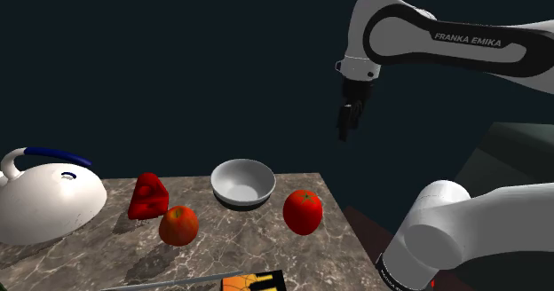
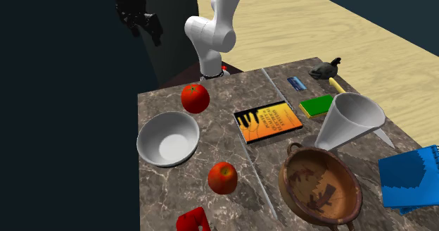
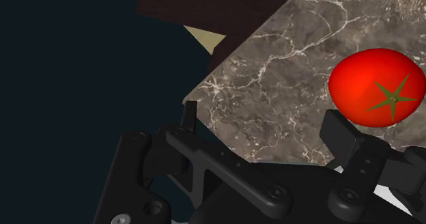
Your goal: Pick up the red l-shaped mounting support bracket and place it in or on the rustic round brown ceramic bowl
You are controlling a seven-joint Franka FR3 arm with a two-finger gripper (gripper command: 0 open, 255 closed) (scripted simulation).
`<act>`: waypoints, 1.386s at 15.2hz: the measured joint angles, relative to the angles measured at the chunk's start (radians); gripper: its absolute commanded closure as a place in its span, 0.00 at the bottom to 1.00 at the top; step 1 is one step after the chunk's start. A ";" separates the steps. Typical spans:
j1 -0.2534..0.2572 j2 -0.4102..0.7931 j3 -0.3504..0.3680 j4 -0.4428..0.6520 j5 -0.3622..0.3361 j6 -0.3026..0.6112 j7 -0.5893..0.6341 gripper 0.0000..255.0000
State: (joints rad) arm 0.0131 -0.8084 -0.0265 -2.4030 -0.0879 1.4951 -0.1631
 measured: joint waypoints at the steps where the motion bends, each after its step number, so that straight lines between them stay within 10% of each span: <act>1: 0.000 0.000 0.000 0.000 0.000 0.000 0.000 0.00; 21: 0.084 0.416 0.366 0.149 0.152 0.350 0.459 0.00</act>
State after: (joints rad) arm 0.0976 -0.3925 0.3394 -2.2539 0.0640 1.8451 0.2954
